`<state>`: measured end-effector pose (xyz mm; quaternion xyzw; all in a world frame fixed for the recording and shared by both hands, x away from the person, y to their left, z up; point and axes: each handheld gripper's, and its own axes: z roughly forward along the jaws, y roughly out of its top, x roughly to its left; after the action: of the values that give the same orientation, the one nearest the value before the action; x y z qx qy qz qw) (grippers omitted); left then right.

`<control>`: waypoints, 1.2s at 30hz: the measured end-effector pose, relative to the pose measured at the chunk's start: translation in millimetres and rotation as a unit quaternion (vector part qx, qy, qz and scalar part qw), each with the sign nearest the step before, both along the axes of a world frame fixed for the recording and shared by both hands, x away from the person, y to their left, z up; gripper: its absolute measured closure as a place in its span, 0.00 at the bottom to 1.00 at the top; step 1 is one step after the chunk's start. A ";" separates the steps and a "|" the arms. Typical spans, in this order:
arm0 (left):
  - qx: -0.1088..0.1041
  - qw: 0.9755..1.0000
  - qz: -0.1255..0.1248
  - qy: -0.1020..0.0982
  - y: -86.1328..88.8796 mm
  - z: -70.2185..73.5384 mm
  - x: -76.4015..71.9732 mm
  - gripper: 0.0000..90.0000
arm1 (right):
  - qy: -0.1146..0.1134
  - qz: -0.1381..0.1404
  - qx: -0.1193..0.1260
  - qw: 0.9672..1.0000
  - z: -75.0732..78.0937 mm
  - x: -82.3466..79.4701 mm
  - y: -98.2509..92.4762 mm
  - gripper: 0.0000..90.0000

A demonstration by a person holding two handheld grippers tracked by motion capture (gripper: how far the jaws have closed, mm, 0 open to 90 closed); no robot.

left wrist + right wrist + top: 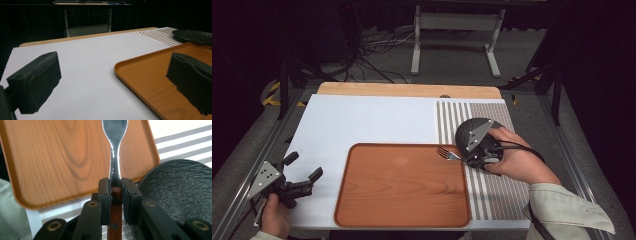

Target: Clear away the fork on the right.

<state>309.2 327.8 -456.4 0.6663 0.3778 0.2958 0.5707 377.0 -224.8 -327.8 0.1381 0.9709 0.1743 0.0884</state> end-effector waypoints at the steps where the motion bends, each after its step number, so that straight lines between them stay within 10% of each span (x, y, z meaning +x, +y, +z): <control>1: 0.000 1.000 0.001 0.000 0.0 0.0 0.0 0.00 | 0.001 -0.004 0.003 1.000 -0.2 -0.3 1.0 0.88; 11: 0.001 1.000 0.003 -0.003 0.3 0.2 -0.1 0.00 | 0.035 -0.101 0.042 0.993 -3.7 -3.7 12.8 0.88; 25: -0.001 1.000 0.003 -0.005 0.9 0.7 -0.4 0.00 | 0.095 -0.228 0.082 0.966 -13.7 -6.5 33.6 0.88; 36: 0.000 1.000 0.002 -0.005 1.5 1.1 -0.6 0.00 | 0.141 -0.314 0.101 0.934 -21.1 -7.2 45.1 0.88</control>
<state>308.6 329.3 -455.3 0.6642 0.3764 0.3008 0.5716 369.8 -179.6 -348.8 0.4671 0.8579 0.2135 -0.0135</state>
